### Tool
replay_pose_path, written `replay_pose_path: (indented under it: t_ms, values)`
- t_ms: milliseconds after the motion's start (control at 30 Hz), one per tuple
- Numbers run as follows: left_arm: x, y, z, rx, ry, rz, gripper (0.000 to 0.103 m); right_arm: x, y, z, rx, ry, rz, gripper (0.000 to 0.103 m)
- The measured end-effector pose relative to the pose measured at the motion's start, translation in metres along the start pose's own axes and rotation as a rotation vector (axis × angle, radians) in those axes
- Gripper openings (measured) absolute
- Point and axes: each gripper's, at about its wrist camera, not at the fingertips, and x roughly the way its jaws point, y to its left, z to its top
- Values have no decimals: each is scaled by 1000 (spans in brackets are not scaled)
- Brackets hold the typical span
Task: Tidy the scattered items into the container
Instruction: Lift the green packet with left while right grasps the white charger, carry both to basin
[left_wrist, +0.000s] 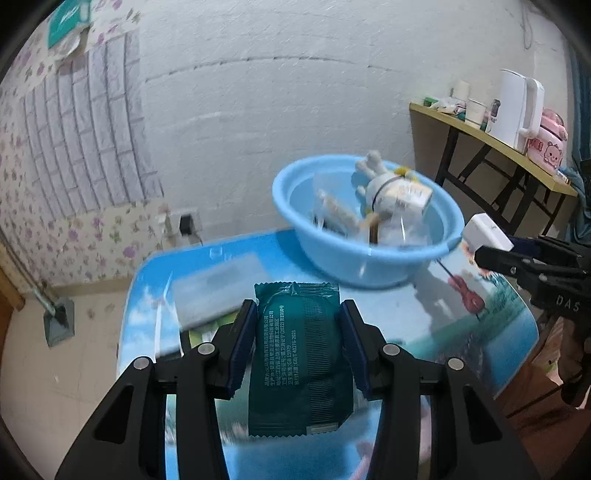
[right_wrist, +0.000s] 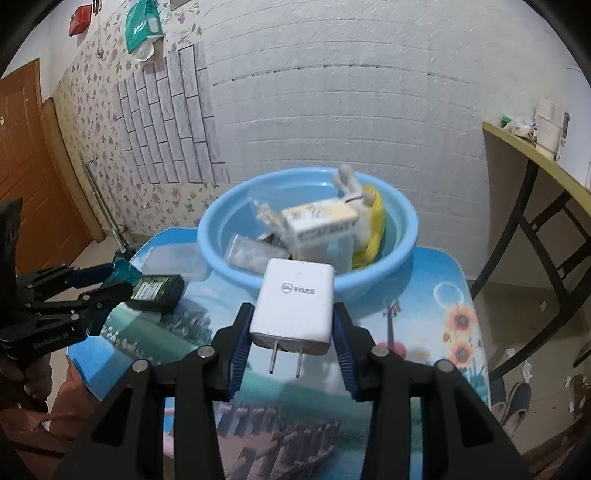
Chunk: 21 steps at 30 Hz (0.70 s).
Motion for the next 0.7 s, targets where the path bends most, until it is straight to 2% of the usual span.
replay_pose_path:
  t_ms: [267, 700]
  values:
    - [24, -20, 44, 61, -42, -48, 45, 20, -12, 19, 22, 17, 0, 41]
    - [68, -33, 67, 96, -10, -75, 45, 59, -24, 34, 27, 68, -4, 39]
